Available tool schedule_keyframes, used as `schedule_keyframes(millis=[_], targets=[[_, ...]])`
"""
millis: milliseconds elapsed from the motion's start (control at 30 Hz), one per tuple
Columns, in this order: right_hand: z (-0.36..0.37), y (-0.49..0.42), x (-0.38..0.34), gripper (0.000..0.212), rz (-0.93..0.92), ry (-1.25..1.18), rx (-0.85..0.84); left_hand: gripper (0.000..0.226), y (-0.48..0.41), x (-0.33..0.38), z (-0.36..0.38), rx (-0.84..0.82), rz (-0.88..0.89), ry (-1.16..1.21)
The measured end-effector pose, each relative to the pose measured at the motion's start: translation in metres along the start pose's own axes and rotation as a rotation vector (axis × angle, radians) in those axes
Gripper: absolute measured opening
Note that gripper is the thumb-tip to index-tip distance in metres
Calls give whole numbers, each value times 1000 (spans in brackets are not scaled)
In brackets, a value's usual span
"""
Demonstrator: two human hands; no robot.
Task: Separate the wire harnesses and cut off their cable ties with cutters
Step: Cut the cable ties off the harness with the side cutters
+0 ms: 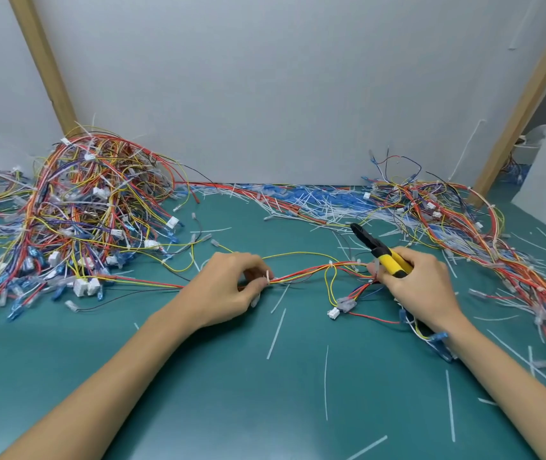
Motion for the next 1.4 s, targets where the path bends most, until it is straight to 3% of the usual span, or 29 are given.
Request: schedule_keyframes(millis=[167,367,533,633,733,833,900,1167,1400], targets=[[-2,3,-2,30,11,32,39,11,-5,-8,0,-51,-25,-27],[-1,14,-13,23,38,255,2,9,-6,-6,5,-20,-46,-78],[-24,35,-32,42,-40,368,250,11,-6,1,8,106,-43,-231],[-23,57,-52,42,-152,271,379,12,-4,7,8,218,-42,-252],[-5,69,-71,46,-289,212,242,10,-1,8,7,303,-68,-156],[16,70,-80,86,-289,296,-58,9,-1,8,7,306,-104,148],[26,70,-79,96,-254,343,-183,21,-3,5,5,311,-118,351],[34,66,-67,81,-206,321,-203,44,-4,0,7,223,-186,559],[34,68,-58,75,-204,331,-152,37,-2,3,15,251,-232,443]])
Point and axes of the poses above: each hand's wrist, its own y-axis away from the middle knuckle, its own z-axis out of the palm, x = y × z, the point moved 2 cm from there along -y, towards the middle knuckle, and after that the axes turned 12 degrees about -x, right-handed, at the moved point
